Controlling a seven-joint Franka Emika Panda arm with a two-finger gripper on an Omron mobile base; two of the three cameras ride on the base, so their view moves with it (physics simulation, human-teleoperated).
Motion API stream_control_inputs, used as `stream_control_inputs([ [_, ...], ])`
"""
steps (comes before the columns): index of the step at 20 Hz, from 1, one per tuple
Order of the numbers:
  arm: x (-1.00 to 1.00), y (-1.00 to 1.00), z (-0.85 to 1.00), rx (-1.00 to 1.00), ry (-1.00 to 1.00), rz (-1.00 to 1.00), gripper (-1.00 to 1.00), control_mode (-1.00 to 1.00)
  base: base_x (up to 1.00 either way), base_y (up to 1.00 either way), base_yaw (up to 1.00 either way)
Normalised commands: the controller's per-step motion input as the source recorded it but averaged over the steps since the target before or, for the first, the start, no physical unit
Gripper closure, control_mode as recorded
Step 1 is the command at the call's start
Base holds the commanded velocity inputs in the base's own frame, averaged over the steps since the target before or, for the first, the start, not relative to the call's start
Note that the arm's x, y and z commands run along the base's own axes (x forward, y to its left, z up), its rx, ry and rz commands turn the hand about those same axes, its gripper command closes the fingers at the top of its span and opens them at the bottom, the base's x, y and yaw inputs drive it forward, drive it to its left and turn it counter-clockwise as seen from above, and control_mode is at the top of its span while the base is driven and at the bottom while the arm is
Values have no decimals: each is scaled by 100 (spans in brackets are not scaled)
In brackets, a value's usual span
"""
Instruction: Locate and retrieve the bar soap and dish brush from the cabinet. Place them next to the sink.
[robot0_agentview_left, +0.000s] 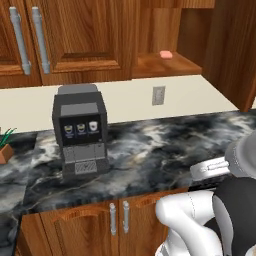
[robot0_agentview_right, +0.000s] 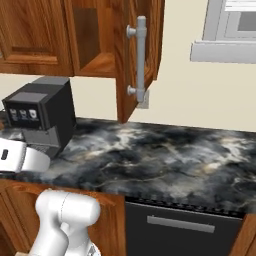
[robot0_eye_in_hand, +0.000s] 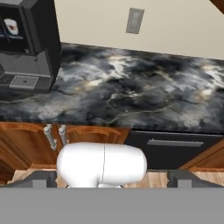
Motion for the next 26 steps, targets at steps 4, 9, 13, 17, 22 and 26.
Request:
stream_control_inputs([
  [4, 0, 0, 0, 0, 0, 0, -100, 100, 51, 7, -1],
  [9, 0, 0, 0, 0, 0, 0, -100, 100, 31, -2, -4],
  [13, 0, 0, 0, 0, 0, 0, -100, 100, 23, 6, -1],
  [17, 0, 0, 0, 0, 0, 0, -100, 100, 37, 22, -3],
  [22, 0, 0, 0, 0, 0, 0, -100, 100, 8, 60, -3],
  [26, 0, 0, 0, 0, 0, 0, -100, 100, 0, 59, 0],
])
